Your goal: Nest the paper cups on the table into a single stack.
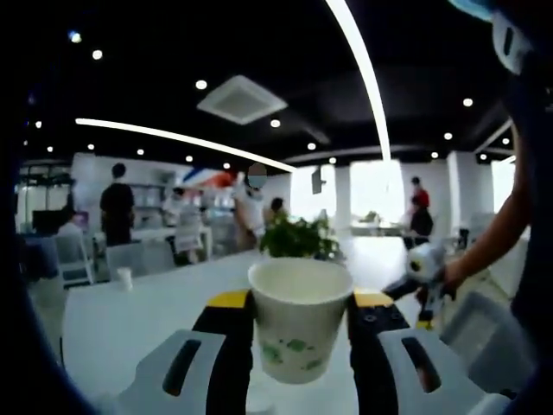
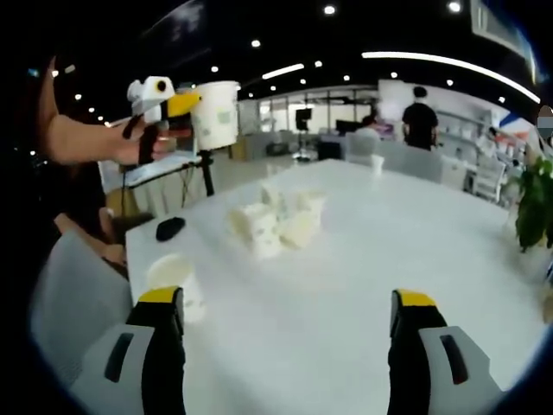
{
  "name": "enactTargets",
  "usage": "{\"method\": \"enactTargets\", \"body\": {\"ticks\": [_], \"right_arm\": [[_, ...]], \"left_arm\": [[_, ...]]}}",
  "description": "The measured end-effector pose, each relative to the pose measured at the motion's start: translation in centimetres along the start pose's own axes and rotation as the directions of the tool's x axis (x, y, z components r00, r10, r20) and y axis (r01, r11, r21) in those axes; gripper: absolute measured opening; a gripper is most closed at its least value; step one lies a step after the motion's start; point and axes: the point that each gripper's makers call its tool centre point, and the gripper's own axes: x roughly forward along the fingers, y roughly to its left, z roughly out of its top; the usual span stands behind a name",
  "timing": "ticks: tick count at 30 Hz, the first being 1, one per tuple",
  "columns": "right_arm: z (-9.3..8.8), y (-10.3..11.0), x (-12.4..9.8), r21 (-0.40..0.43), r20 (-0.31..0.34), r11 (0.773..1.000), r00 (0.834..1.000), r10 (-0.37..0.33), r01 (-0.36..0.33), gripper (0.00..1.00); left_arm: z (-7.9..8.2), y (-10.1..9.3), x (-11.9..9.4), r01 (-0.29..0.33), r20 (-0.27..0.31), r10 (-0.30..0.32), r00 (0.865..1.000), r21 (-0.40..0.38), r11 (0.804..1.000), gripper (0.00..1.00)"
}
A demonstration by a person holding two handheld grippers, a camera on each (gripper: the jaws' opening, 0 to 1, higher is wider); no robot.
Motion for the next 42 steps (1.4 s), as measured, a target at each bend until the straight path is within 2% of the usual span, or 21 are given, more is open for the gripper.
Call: {"method": "enactTargets", "body": {"ticks": [13, 42], "right_arm": [[-0.1, 0.1, -0.1, 0.001, -0.001, 1.0, 1.0, -0.001, 0.001, 0.98], [-0.3, 0.6, -0.4, -0.007, -0.004, 1.0, 1.0, 0.002, -0.002, 0.98]], "left_arm": [[0.3, -2.6, 0.1, 0.045, 0.005, -0.045, 0.999, 0.007, 0.999, 0.42], [0.2, -7.6, -0.5, 0.14, 0.051, -0.137, 0.989, -0.05, 0.989, 0.42]]}}
